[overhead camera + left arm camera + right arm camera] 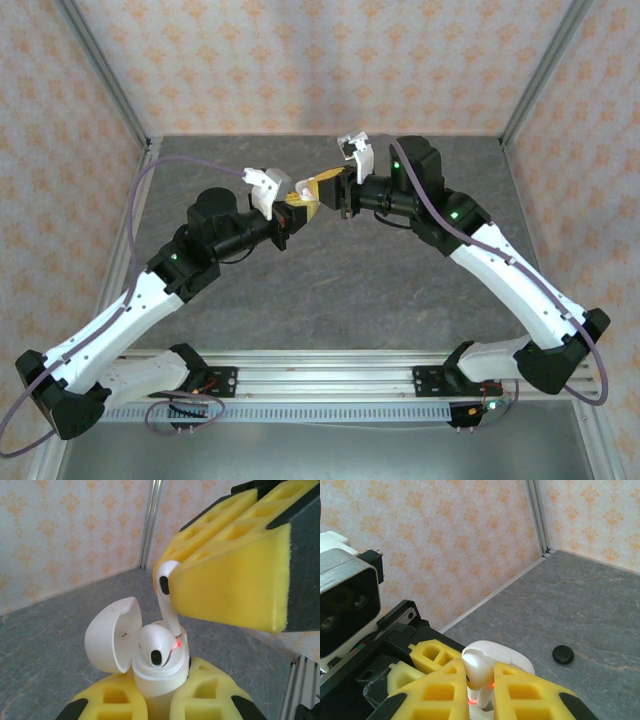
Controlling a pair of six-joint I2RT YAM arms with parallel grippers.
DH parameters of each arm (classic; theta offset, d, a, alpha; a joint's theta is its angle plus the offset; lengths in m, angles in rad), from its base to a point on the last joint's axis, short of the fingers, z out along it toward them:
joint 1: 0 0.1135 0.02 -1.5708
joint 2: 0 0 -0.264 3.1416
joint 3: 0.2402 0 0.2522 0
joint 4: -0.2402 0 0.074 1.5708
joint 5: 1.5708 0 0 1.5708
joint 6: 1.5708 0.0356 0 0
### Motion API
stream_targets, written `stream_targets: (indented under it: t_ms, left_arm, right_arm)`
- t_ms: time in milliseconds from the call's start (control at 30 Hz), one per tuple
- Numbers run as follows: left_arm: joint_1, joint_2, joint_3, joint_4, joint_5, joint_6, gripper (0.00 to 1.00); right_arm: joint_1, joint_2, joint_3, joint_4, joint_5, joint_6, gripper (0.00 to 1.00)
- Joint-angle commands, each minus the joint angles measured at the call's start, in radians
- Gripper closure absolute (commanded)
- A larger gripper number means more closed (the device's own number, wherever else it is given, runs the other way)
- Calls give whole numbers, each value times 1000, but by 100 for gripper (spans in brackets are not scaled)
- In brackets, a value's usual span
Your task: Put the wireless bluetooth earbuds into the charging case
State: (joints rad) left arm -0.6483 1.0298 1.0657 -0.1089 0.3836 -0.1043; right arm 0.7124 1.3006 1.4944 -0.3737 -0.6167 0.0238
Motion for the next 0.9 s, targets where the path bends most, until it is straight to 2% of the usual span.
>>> stream_targets:
  t_ms: [0,500,867]
  left_arm:
    - [-5,-2,58,50,19,5,100]
    - [-5,6,68,56,18,-1,100]
    - [-5,9,72,60,21,-4,100]
  right_arm:
    - [4,-11,-22,-21,-11,-30,84]
    - [4,-47,-23,-53,14,-65,85]
    - [4,-33,-21,-51,-85,-25,83]
